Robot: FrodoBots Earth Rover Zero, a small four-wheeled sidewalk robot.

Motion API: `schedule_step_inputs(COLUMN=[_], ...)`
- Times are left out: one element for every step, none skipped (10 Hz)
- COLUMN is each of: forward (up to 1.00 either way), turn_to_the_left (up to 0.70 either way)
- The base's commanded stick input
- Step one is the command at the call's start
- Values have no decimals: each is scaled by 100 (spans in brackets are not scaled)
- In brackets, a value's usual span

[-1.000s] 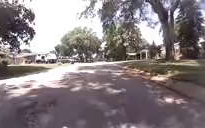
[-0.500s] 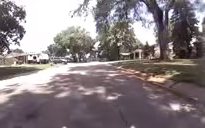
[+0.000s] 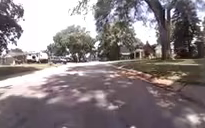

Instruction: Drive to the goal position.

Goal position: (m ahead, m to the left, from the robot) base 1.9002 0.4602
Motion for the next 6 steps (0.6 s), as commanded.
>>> schedule_step_inputs(forward=[70, 70, 70, 70, 70, 70], turn_to_the_left=[0, 0, 0, 0, 0, 0])
